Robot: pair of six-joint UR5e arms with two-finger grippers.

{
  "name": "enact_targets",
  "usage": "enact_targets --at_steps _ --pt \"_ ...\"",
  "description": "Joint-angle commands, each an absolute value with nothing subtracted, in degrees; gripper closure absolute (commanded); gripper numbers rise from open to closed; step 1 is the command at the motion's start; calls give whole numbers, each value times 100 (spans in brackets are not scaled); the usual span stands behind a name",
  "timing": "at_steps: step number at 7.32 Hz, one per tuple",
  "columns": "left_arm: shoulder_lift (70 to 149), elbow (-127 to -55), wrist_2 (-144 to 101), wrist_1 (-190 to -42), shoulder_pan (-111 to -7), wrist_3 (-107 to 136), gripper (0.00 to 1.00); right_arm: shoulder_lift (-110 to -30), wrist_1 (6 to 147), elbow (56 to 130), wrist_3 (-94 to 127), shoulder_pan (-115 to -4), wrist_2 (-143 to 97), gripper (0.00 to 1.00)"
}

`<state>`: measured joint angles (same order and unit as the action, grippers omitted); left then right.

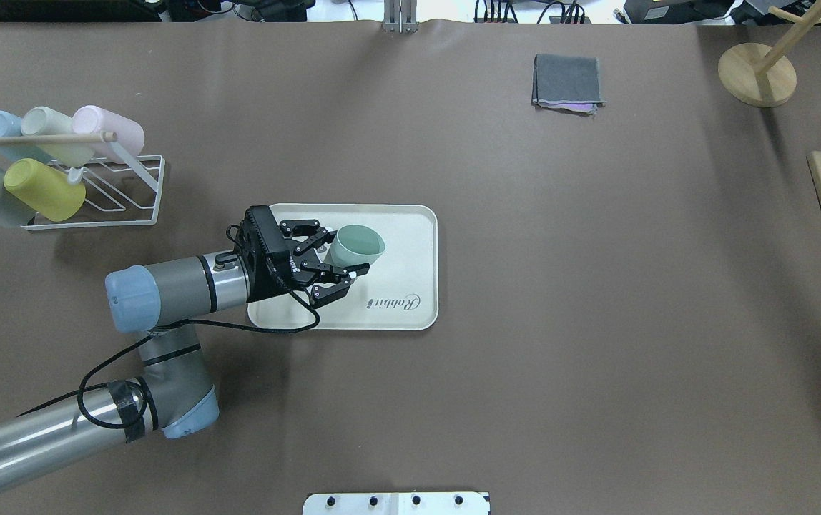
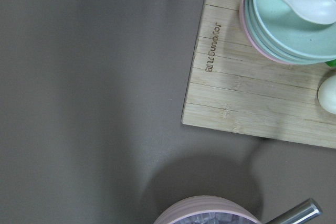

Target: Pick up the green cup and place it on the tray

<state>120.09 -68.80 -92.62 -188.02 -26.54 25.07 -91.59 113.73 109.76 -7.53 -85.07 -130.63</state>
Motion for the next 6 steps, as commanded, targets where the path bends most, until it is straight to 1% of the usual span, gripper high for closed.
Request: enact_targets --at_steps 1,2,3,4,5,6 --pt "12085 -6741 -9272 -18800 -2646 2531 80 -9158 11373 10741 -730 -8656 -13218 0" --pt "12094 -6733 -9272 -18791 -2646 2523 62 -9158 11364 10645 -729 -8762 -13280 0" --pt "12102 -6732 -9272 -18782 -2646 2522 49 -9158 11373 10574 -738 -8832 -13280 0" --pt "12094 -6732 -9272 -18782 -2646 2522 40 -9158 11364 10451 -738 -8903 -13280 0" --pt "12102 -6732 -9264 -18782 -2646 2522 33 -9150 11364 10381 -747 -8912 -13280 0" --pt "12103 -6732 -9255 -18782 -2637 2514 29 -9141 11356 10241 -747 -8921 -13280 0"
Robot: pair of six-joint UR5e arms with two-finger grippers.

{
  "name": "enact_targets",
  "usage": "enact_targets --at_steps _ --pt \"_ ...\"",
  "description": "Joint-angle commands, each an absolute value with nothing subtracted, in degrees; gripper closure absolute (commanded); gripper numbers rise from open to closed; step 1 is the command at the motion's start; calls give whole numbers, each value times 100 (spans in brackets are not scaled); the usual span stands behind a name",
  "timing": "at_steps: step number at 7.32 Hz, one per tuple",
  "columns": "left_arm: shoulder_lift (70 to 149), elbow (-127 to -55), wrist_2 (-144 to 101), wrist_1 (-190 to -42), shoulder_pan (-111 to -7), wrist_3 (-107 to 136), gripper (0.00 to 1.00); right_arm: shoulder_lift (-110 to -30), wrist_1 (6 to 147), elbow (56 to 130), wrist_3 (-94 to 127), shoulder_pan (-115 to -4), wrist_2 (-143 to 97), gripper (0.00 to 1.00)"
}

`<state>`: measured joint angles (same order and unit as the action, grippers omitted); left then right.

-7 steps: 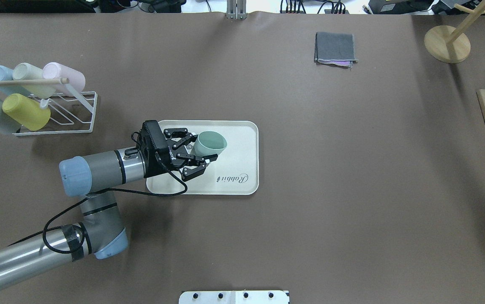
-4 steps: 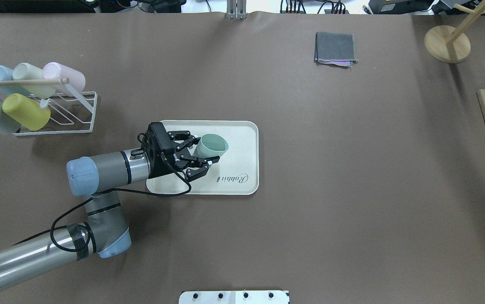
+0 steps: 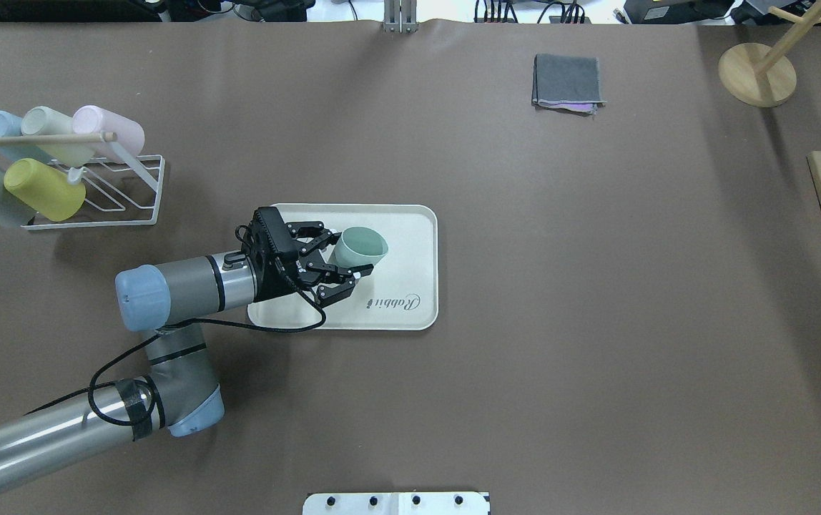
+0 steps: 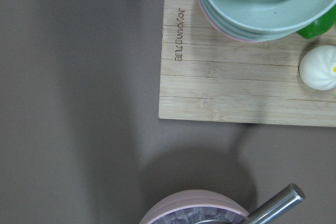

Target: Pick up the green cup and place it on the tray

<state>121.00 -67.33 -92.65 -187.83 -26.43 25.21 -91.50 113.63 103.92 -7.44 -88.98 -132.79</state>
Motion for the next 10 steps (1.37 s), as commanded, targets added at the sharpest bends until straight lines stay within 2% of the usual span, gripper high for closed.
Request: enact_targets --at_steps 1,4,6,10 --pt "12103 -6741 -9246 -18791 -2637 2514 28 -9167 11077 10091 -730 -8930 -13280 0" --pt "12094 -6741 -9229 -18791 -2628 2487 22 -9158 10819 9914 -703 -8991 -13245 0" --pt "12103 -6741 -9220 -18791 -2628 2470 10 -9158 10819 9932 -703 -9026 -13219 0" --pt "12094 -6767 -9246 -18791 -2628 2479 10 -9158 10819 9914 -703 -9088 -13184 0"
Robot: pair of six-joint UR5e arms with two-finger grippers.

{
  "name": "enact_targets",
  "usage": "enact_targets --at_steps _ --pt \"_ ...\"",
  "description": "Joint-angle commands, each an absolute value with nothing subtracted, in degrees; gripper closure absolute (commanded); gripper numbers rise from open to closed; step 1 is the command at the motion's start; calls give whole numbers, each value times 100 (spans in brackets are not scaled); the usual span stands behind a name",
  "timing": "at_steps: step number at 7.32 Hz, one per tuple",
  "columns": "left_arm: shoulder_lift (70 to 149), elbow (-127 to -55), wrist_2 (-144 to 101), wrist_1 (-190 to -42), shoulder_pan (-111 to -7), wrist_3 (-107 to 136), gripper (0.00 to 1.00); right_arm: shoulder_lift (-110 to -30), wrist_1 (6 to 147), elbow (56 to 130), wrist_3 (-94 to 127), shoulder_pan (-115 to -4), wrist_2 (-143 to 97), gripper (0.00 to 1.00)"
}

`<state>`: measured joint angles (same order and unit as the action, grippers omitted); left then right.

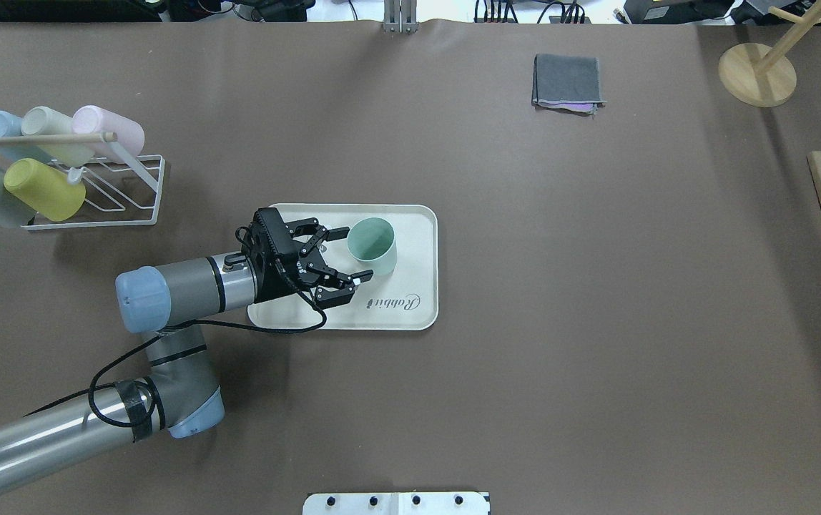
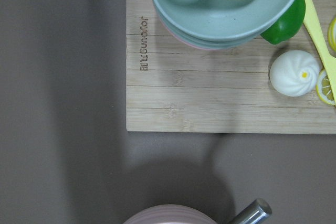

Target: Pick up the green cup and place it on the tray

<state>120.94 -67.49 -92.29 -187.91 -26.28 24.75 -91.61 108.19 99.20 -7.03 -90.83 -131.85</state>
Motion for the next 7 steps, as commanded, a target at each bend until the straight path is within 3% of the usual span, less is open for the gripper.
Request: enact_targets --at_steps 1,4,6,7 --pt "12094 -6846 -9263 -18791 -2637 2470 2 -9158 10819 9914 -703 -9088 -13184 0" --pt "12076 -7949 -9272 -18434 -2960 2714 2 -9158 10819 9914 -703 -9088 -13184 0" --pt "12085 -9582 -9246 -15573 -3634 2760 2 -9158 10819 9949 -694 -9088 -13192 0" --pt "12137 -9728 -9263 -14365 -4039 2734 2 -9167 10819 9949 -694 -9088 -13218 0"
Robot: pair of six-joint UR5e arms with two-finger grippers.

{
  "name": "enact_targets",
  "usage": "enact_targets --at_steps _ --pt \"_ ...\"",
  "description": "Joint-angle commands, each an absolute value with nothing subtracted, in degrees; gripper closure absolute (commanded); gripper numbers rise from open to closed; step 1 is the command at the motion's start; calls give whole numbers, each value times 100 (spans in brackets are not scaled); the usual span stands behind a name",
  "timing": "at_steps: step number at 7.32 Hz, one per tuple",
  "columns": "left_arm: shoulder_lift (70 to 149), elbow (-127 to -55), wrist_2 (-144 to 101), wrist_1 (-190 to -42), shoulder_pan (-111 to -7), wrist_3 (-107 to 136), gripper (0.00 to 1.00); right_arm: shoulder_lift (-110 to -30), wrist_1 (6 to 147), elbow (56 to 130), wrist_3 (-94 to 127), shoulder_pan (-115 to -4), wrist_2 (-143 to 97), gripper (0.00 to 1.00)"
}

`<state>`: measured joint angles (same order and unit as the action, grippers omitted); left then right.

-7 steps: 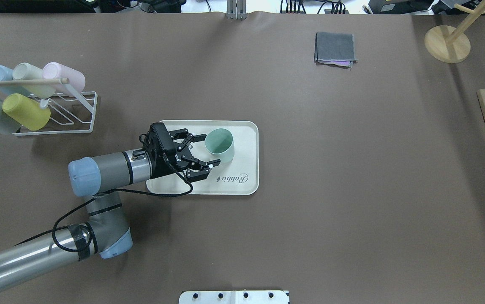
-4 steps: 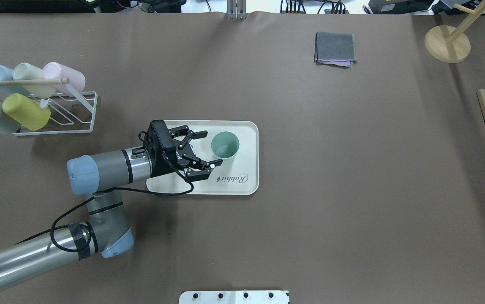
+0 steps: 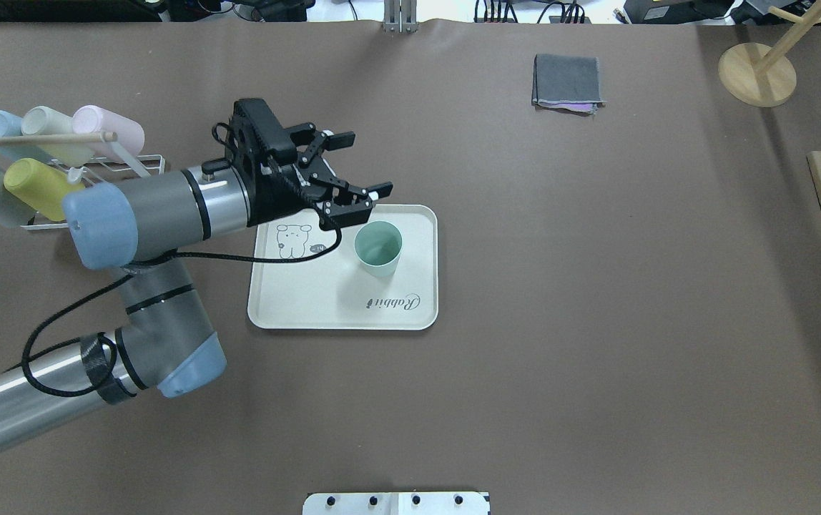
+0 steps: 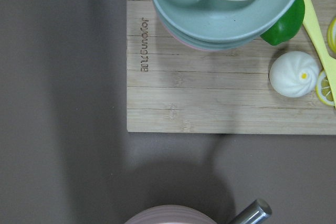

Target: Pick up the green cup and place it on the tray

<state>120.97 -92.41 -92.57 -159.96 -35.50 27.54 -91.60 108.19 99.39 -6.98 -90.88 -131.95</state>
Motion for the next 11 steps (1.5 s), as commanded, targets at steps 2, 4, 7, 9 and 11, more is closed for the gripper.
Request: enact_targets --at_steps 2,4,7,9,11 --pt "12601 -9738 -9917 -11651 -5127 2463 2 -9167 10819 9975 -694 -9088 -13228 0" --pt "12578 -9747 -10492 -8968 -6418 2435 2 -9123 10819 9984 -694 -9088 -13228 0" --pt "11464 -9172 -13319 -8578 -8011 2233 2 -9097 10819 10011 -686 -9079 -13254 0" --pt "10789 -8212 -14377 -8709 -8402 1919 2 -9105 10819 10011 -694 -9079 -13333 0" --pt "10383 -7999 -14326 -8675 -8647 524 2 -9097 10819 10011 -686 -9079 -13368 0"
